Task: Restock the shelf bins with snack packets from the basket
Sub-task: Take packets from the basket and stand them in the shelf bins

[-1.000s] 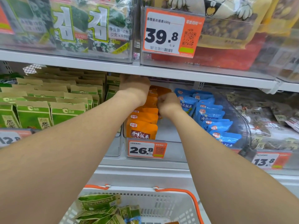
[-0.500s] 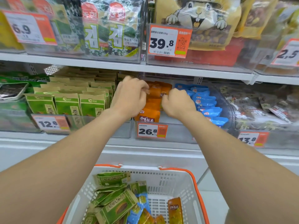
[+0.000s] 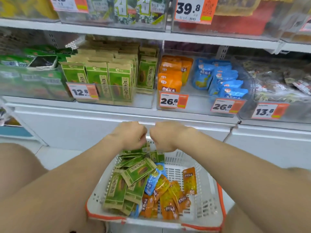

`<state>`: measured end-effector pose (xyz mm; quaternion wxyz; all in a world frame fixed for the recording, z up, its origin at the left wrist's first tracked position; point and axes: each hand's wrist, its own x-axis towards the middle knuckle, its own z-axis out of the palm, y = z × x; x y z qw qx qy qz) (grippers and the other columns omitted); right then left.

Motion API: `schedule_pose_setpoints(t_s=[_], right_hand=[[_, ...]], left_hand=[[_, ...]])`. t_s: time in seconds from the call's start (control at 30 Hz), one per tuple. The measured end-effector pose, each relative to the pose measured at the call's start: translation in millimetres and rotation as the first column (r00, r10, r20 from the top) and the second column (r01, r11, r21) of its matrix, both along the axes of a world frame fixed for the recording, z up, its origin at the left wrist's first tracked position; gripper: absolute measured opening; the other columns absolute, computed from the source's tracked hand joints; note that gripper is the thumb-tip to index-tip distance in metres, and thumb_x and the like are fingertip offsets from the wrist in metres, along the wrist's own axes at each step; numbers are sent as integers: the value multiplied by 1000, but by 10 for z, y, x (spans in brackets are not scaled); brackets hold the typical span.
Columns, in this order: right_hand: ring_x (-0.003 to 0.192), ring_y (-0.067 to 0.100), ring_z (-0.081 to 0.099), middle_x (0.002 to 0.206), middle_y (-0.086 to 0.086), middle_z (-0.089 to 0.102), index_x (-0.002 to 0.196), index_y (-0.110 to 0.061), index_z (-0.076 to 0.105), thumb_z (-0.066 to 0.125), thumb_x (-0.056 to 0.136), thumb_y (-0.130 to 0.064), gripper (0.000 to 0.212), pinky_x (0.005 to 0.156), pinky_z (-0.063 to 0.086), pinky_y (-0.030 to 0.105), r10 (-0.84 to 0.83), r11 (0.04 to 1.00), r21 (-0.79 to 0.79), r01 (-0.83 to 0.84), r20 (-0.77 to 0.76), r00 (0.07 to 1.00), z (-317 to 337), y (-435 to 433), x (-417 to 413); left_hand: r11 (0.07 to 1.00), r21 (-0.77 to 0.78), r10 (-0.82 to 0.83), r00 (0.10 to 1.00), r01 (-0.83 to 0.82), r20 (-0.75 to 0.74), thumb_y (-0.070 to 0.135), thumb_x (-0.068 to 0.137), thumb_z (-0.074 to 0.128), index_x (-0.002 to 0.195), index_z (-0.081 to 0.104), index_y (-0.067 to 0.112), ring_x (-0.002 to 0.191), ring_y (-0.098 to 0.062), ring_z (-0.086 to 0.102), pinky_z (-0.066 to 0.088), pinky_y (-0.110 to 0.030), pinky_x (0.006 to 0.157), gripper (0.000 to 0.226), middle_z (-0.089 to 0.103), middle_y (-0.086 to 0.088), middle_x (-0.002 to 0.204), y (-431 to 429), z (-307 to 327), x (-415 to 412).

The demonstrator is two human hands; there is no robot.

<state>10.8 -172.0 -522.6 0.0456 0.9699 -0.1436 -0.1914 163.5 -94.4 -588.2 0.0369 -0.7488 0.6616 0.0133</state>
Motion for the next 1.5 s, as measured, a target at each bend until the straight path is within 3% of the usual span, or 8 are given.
schedule_pose_setpoints(t_s=[0.33, 0.43, 0.6, 0.8, 0.97, 1.17, 1.33, 1.5], right_hand=[[74, 23, 56, 102, 5, 57, 110, -13, 60, 51, 97, -10, 17, 52, 40, 32, -5, 1000, -14, 1, -281, 960, -652, -146, -93], [70, 20, 55, 92, 2, 56, 99, -13, 59, 51, 96, -8, 10, 51, 40, 31, 16, 1000, 6, -15, -289, 957, -753, -162, -14], [62, 16, 48, 83, 1, 52, 78, -16, 50, 51, 95, -7, 19, 48, 39, 30, 48, 999, 31, -41, -277, 960, -883, -149, 117], [61, 16, 47, 81, 0, 50, 77, -17, 44, 51, 97, -6, 23, 49, 38, 29, 46, 999, 35, -38, -272, 961, -895, -216, 98], [65, 18, 53, 90, 3, 54, 95, -14, 59, 52, 96, -9, 9, 51, 42, 31, 6, 1000, 21, 0, -281, 960, -829, -285, 87], [69, 24, 53, 83, 2, 48, 76, -18, 47, 52, 96, -11, 21, 60, 47, 34, -108, 988, 88, 124, -175, 979, -597, -385, 63], [104, 32, 62, 107, 8, 62, 128, -12, 53, 58, 93, -15, 36, 81, 56, 42, -268, 939, 243, 245, 66, 961, -532, -533, 40], [85, 23, 71, 98, 4, 69, 125, -20, 37, 76, 84, -54, 66, 60, 55, 36, -608, 639, 679, 361, 159, 778, -472, -401, 93]], left_hand=[[811, 582, 38, 999, -50, 32, 6, 95, 54, 122, 65, 17, 99, -27, 68, 60, -43, 83, 32, 66, -6, 118, 0, -1038, 76], [789, 614, 84, 994, -27, -64, 2, 94, 56, 158, 39, 32, 124, -33, 59, 55, -37, 87, 73, 38, -11, 156, -31, -1166, 104], [714, 700, 82, 994, -5, -76, 8, 92, 53, 166, 15, 41, 153, -38, 30, 54, -48, 102, 89, -14, 0, 175, -90, -1428, 117], [762, 647, -8, 999, 29, -36, 26, 89, 67, 146, 52, 14, 129, -31, 50, 51, -46, 107, 60, 45, -10, 153, -141, -1516, 138], [963, 269, 87, 975, -29, -206, 24, 90, 71, 111, 71, 22, 96, -21, 67, 59, -38, 83, 21, 72, 2, 105, -116, -1327, 170], [905, -76, 285, 727, -420, -625, 9, 90, 78, 90, 78, 23, 86, -15, 68, 55, -26, 81, 14, 75, 4, 91, -146, -965, 181], [837, 1, 201, 305, -547, -931, 7, 92, 76, 90, 72, 20, 77, -17, 69, 57, -38, 68, 14, 77, -11, 84, -104, -663, 193], [762, 44, 126, 82, -647, -989, 8, 91, 79, 107, 62, 13, 76, -24, 68, 63, -47, 72, 24, 74, -20, 83, -87, -305, 118]])
